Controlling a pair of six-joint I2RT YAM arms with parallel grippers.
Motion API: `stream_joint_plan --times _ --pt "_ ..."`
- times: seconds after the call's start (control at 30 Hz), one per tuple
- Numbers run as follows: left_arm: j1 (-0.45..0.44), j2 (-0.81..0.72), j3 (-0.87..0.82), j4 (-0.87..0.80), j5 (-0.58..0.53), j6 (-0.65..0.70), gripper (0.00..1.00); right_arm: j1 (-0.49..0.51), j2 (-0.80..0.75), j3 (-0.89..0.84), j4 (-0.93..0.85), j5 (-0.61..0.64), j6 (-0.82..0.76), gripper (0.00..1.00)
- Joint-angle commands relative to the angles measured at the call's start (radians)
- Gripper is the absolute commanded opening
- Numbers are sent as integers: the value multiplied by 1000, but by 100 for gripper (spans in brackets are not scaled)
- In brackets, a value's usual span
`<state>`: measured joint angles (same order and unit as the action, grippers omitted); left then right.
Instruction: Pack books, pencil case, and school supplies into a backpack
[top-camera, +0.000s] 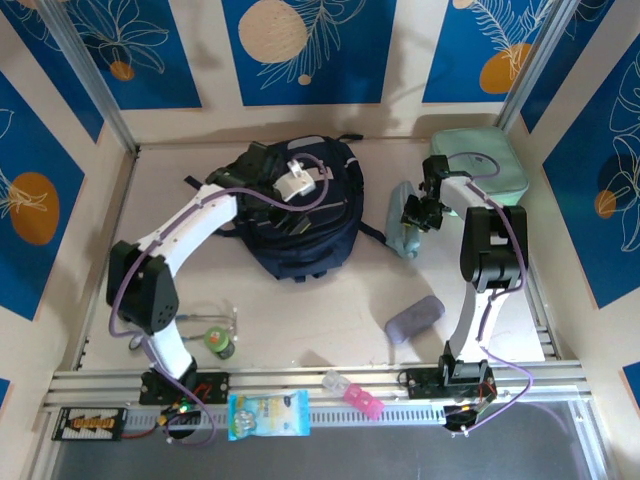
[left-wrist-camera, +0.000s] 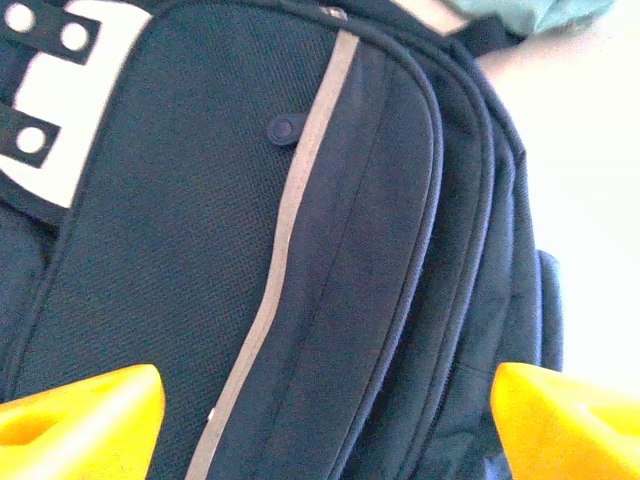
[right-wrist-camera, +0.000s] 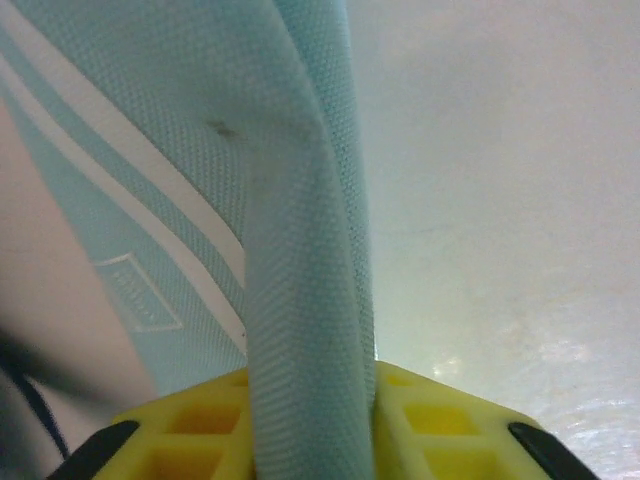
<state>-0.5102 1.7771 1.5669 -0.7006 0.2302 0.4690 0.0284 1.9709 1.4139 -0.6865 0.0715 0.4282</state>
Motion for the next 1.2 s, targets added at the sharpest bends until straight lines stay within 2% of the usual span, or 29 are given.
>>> stream_joint_plan --times 0.0,0.1,0.2,0.3,0.63,0.8,0.87,1.0,1.03,1.17 --pt "-24 80 65 -129 -87 204 75 -6 -68 -42 49 -64 7 17" --pt "-35 156 108 -180 -178 284 60 -7 -116 -91 84 -86 21 13" --pt "-34 189 130 -186 -226 307 54 -6 -164 -138 111 -114 39 13" --pt "-35 200 135 -178 -171 311 54 -1 -201 -170 130 -137 57 13" --pt "-38 199 126 -218 -39 324 67 15 -257 -197 139 -177 96 13" --pt "-53 185 77 -140 -112 336 65 16 -262 -201 146 -195 113 12" --pt "-56 186 60 -99 -154 342 61 15 -263 -202 147 -197 120 12" --pt "-59 213 72 -126 -180 359 59 11 -276 -209 154 -213 133 12" --pt "-60 215 69 -121 -197 356 55 10 -282 -212 157 -221 136 12" --pt "-58 208 67 -97 -235 345 25 5 -318 -219 160 -235 147 12"
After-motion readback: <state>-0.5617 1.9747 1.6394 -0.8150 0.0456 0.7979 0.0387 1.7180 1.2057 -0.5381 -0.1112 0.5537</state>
